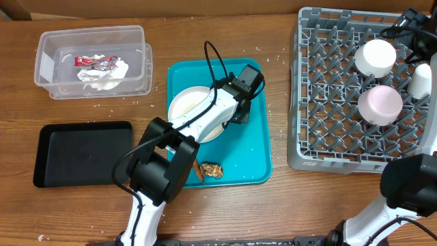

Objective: Sort waste into correct bins and load items into the dishwasher
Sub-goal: 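Lift the plate with the left gripper and carry it over the black tray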

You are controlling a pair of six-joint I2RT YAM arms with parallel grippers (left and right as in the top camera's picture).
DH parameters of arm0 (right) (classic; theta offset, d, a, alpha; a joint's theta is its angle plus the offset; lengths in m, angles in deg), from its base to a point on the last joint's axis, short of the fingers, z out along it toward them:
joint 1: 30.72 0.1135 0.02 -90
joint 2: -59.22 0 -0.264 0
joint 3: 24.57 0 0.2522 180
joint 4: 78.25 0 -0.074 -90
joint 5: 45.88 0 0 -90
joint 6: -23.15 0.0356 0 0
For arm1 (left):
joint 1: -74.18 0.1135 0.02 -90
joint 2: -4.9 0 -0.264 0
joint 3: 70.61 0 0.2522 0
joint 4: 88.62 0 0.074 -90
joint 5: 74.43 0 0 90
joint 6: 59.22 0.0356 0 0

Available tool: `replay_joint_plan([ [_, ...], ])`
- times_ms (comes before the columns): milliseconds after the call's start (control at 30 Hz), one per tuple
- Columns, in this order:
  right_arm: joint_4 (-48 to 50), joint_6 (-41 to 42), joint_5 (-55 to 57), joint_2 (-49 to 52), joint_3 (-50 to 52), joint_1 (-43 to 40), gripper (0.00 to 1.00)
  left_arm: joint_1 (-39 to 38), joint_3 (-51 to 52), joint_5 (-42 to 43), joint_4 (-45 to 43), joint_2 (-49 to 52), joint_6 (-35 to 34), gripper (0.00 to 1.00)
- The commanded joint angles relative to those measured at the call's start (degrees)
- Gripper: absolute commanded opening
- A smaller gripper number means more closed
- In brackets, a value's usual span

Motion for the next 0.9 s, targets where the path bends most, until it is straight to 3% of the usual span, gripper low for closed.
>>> replay_joint_plan([
  [0, 0.2, 0.5, 0.4, -0.1, -0.6, 0.2, 1.0, -0.4, 0.2, -1.0, 0.0, 0.8, 0.0, 0.25],
  [300, 0.2, 0.5, 0.4, -0.1, -0.6, 0.2, 1.0, -2.3, -1.0, -3.6, 3.1, 0.8, 0.0, 0.04],
  [667, 0.2, 0.5, 0.4, -0.1, -0.6, 0.2, 1.0, -2.4, -17.7, -11.3, 23.6, 0.8, -6.9, 0.04],
  [867, 0.2, 0.5, 0.4, -0.1, -0.6, 0.2, 1.0, -2.4, -22.7, -16.0, 35.1, 0.8, -14.9, 0.04],
])
